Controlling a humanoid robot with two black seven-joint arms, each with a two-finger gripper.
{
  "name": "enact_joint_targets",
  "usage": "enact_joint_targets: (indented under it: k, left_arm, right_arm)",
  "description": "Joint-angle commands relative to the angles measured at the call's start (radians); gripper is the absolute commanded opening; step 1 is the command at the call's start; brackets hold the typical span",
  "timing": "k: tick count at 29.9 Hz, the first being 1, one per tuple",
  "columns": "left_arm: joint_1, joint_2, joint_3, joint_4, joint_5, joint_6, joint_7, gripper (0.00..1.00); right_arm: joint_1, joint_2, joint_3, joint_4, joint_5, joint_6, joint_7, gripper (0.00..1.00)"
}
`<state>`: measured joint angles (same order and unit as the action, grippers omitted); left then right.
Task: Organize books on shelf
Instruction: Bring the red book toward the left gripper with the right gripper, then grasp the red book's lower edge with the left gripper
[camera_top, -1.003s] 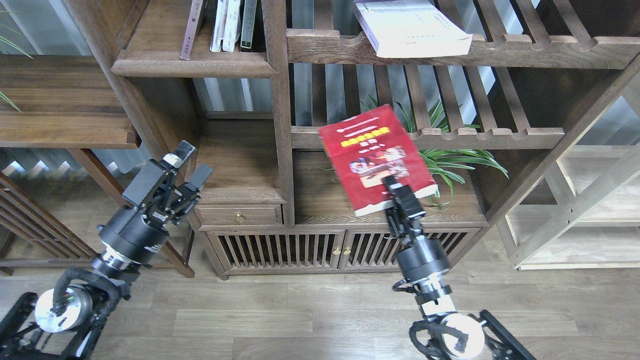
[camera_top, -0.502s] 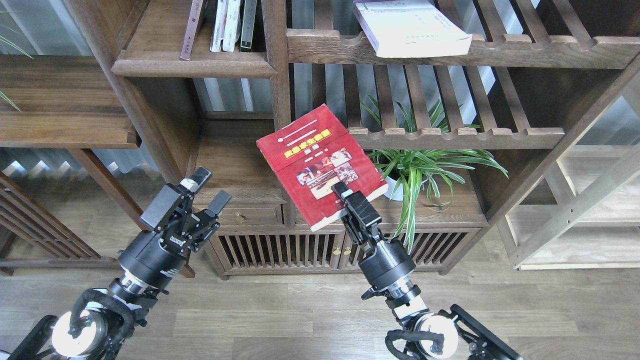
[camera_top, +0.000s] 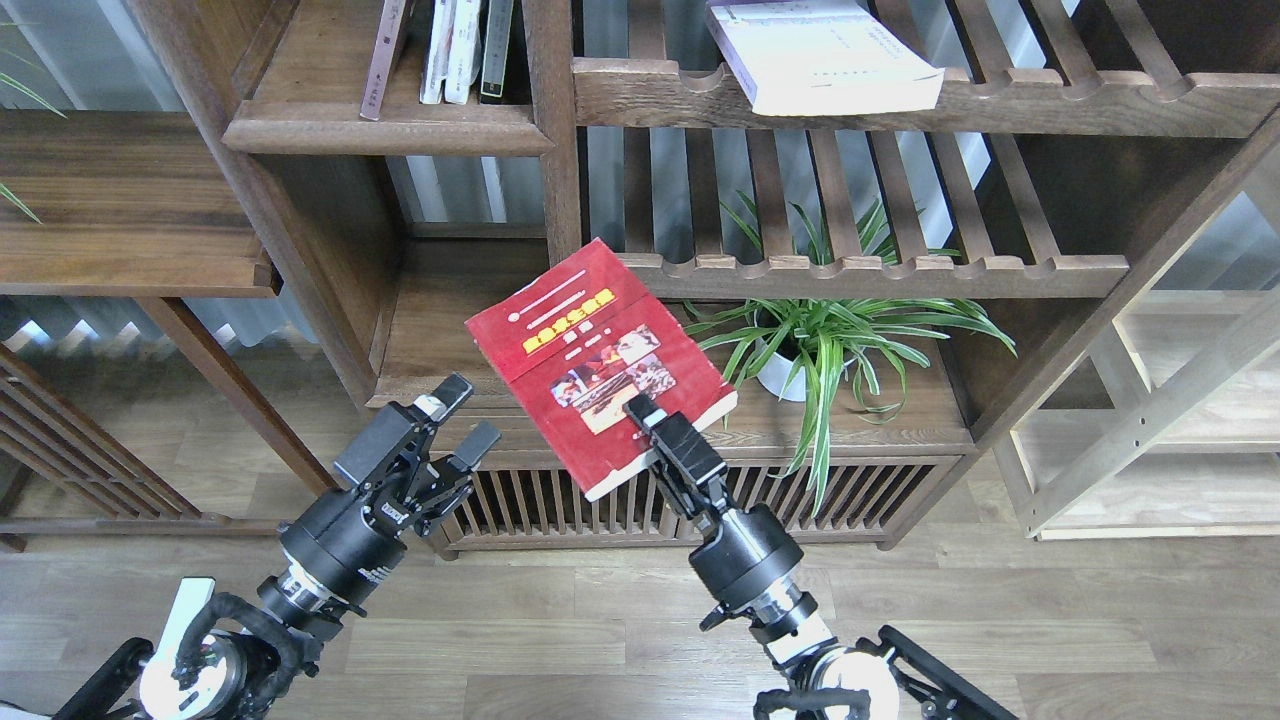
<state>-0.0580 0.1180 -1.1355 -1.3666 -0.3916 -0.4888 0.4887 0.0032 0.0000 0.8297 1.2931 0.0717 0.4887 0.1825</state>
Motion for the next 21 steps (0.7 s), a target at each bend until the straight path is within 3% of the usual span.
enact_joint_targets:
  k: [1, 21]
  left_arm:
    - [0.000, -0.009, 0.003, 0.024, -0.003, 0.000, 0.000, 0.99]
    - [-0.037, -0.012, 0.048, 0.029, 0.036, 0.000, 0.000, 1.00]
  right_arm:
    - [-0.002, 0.000, -0.027, -0.001, -0.001, 0.000, -0.001, 0.10]
    - [-0.012, 0.000, -0.052, -0.001, -0.017, 0.000, -0.005, 0.10]
